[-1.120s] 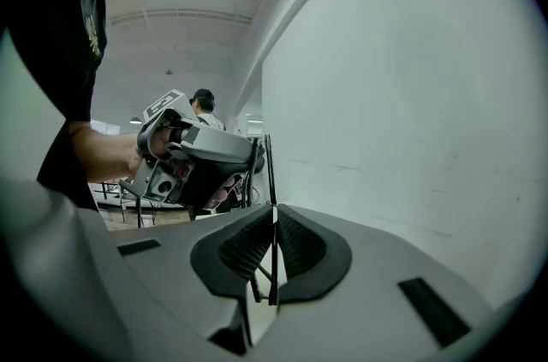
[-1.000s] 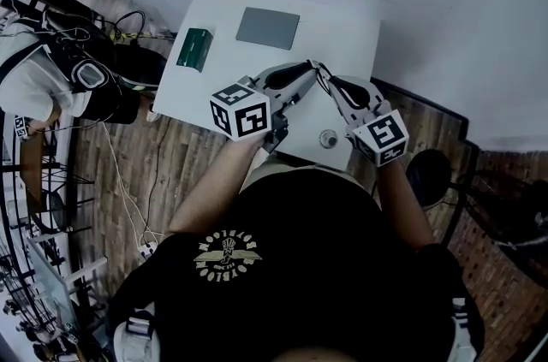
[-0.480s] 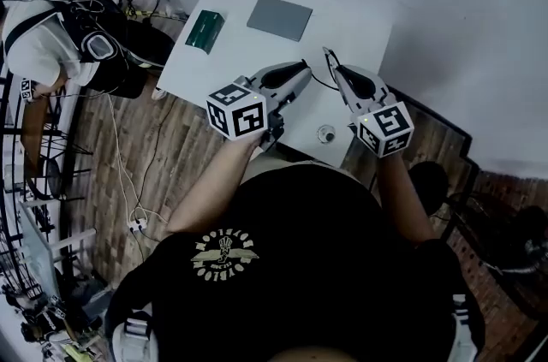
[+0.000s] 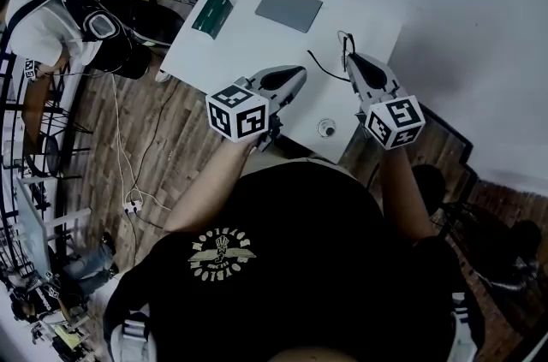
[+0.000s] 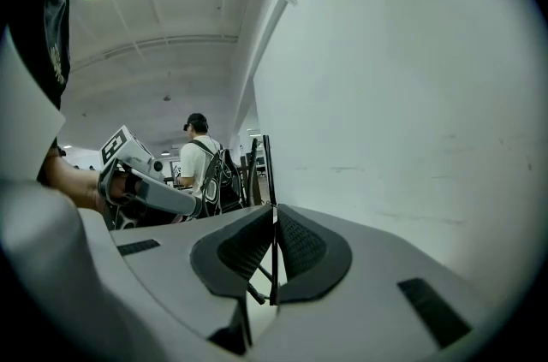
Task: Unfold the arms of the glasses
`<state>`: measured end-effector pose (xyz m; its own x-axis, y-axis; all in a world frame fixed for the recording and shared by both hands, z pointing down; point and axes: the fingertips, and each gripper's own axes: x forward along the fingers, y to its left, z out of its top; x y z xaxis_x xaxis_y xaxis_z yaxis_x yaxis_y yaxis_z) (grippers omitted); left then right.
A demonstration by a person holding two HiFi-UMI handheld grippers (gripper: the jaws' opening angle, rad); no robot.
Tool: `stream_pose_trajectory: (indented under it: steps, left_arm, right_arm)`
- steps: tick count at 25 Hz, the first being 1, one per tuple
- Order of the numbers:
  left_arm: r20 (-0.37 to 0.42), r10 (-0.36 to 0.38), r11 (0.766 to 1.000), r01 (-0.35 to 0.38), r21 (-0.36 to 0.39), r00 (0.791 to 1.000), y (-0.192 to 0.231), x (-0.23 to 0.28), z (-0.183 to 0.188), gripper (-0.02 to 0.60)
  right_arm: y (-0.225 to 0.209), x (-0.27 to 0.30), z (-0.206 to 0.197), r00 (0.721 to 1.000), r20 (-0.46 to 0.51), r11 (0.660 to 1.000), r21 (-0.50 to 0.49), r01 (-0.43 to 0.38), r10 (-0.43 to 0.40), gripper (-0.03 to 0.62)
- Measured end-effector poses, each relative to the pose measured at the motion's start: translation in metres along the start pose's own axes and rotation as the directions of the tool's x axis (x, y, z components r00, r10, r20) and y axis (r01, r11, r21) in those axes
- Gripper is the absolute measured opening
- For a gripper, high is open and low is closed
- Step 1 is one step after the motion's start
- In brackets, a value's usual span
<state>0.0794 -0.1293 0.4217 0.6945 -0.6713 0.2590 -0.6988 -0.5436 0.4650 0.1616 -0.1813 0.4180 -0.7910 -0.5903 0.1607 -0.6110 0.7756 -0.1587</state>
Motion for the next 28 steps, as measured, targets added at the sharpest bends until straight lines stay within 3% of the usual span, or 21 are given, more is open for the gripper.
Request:
stream_pose_trajectory:
  steps: [3,5,8,12,15,28]
  left_arm:
    - [0.017,-0.030,0.999,0.030,0.014,0.999,-0.006,0.000,0.005,0.008]
    - [0.023,-0.064,0.998,0.063,0.024,0.998,-0.012,0.001,0.009,0.104]
    - [0.035,-0.088,0.996,0.087,0.031,0.996,-0.012,0.003,0.016,0.158]
    - [0.069,-0.081,0.996,0.079,0.033,0.994,-0.003,-0.005,0.026,0.156]
    - [0.071,-0.077,0.997,0.075,0.027,0.995,0.011,-0.015,0.029,0.081]
    - [0.046,-0.122,0.993,0.122,0.000,0.991,0.071,-0.063,0.040,0.072]
  right_arm:
    - [0.003,0.002,0.000,1.000,-0.005,1.000,-0.014,0.000,0.000,0.018]
    - [0.006,0.003,-0.001,1.000,-0.014,1.000,-0.022,0.000,0.000,0.018]
    - [0.010,0.010,-0.005,1.000,-0.028,1.000,-0.024,-0.008,0.008,0.018]
    - [0.020,0.021,-0.007,0.999,-0.039,0.999,-0.028,-0.017,0.016,0.018]
    - [0.028,0.033,-0.008,0.999,-0.044,0.999,-0.028,-0.015,0.014,0.018]
    - [0.054,0.090,0.013,0.998,-0.021,0.998,-0.014,0.063,-0.063,0.018]
